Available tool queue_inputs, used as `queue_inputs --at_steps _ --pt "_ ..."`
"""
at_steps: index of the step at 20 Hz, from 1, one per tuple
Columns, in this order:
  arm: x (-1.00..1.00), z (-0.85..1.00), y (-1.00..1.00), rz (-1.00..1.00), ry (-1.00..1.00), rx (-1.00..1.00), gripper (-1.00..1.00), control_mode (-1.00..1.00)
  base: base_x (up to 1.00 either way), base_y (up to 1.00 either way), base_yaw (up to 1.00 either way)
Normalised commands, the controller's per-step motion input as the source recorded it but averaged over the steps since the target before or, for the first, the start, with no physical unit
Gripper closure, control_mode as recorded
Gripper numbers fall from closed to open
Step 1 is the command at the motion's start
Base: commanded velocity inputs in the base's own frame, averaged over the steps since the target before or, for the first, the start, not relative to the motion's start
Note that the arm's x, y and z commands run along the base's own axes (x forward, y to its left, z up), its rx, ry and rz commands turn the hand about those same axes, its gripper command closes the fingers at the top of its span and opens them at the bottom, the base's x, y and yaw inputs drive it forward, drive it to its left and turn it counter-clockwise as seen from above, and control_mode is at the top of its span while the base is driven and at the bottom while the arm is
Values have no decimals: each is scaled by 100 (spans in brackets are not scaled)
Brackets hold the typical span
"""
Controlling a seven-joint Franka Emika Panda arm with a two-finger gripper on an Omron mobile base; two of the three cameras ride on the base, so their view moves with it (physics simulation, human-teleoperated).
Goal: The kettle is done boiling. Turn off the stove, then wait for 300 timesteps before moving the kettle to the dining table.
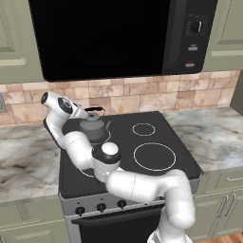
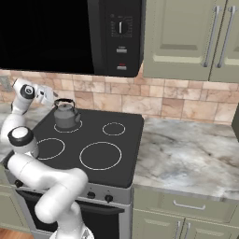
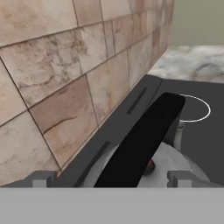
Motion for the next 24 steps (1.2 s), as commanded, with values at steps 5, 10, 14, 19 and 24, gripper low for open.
queue_inputs --at_steps 5,10,14,19,24 --pt "0 -11 -1 -3 1 0 -100 -100 0 0 0" --pt "1 -10 -1 -2 0 0 -100 -100 0 0 0" --pt "0 -18 -12 0 0 0 -100 -100 0 0 0" --pt "0 -18 -25 0 0 2 -100 -100 0 0 0" --pt "-1 -6 -21 0 0 5 100 -100 0 0 0"
